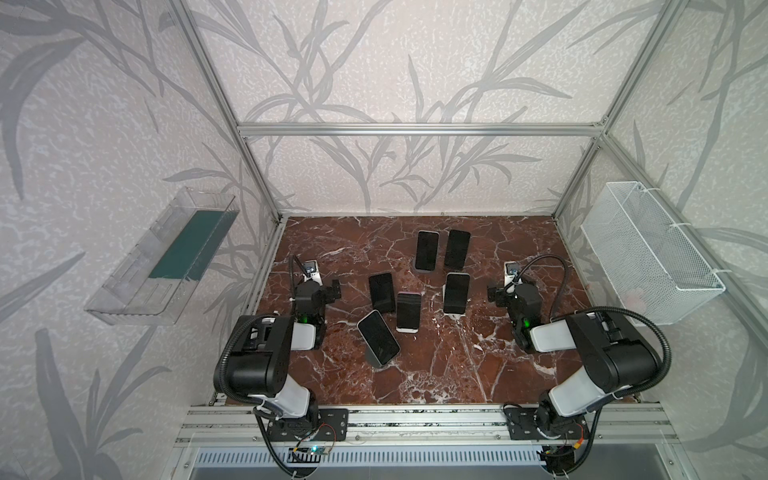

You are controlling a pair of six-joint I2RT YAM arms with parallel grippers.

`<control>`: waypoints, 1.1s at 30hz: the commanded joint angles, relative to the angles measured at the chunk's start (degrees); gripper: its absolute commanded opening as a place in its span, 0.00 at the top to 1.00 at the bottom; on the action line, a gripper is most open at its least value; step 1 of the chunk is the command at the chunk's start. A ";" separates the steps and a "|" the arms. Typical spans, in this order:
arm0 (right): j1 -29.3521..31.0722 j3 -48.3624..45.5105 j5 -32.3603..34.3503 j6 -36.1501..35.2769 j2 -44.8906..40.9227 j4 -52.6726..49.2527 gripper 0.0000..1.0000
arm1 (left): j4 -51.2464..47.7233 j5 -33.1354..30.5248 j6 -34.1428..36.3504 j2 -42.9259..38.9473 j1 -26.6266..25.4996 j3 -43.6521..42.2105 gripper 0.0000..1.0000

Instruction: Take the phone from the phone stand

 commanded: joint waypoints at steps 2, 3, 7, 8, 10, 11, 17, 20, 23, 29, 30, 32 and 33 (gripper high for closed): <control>0.05 -0.50 1.36 -0.48 0.08 2.60 0.01 | -0.08 0.52 0.18 0.01 0.37 0.65 0.01; 0.09 -0.52 1.30 -0.46 0.08 2.59 0.01 | -0.06 0.51 0.27 -0.01 0.35 0.70 0.01; 0.05 -0.52 1.42 -0.46 0.08 2.60 0.01 | -0.07 0.52 0.19 0.05 0.37 0.69 0.01; 0.05 -0.51 1.37 -0.50 0.08 2.64 0.01 | -0.04 0.53 0.22 0.03 0.33 0.73 0.01; 0.00 -0.52 1.36 -0.49 0.07 2.59 0.01 | -0.07 0.53 0.21 0.05 0.33 0.69 0.01; 0.05 -0.48 1.38 -0.50 0.08 2.64 0.01 | -0.08 0.54 0.20 0.02 0.30 0.69 0.01; 0.05 -0.51 1.45 -0.50 0.04 2.61 0.01 | -0.03 0.56 0.22 0.05 0.33 0.69 0.01; 0.05 -0.51 1.40 -0.46 0.08 2.66 0.01 | -0.08 0.56 0.25 0.02 0.32 0.69 0.01; 0.13 -0.66 1.67 -0.55 0.10 3.09 0.01 | -0.12 0.50 0.24 -0.02 0.32 0.78 0.01; 1.19 -1.74 3.90 -1.35 0.70 6.00 0.01 | -0.19 0.54 0.16 0.02 0.37 0.78 0.01; 1.26 -1.75 4.00 -1.34 0.70 6.15 0.01 | -0.23 0.56 0.11 0.04 0.34 0.82 0.01; 1.28 -1.72 3.92 -1.39 0.70 6.11 0.01 | -0.17 0.54 0.11 0.03 0.31 0.78 0.01; 1.27 -1.74 3.94 -1.37 0.69 6.11 0.01 | -0.27 0.50 0.13 0.03 0.34 0.83 0.01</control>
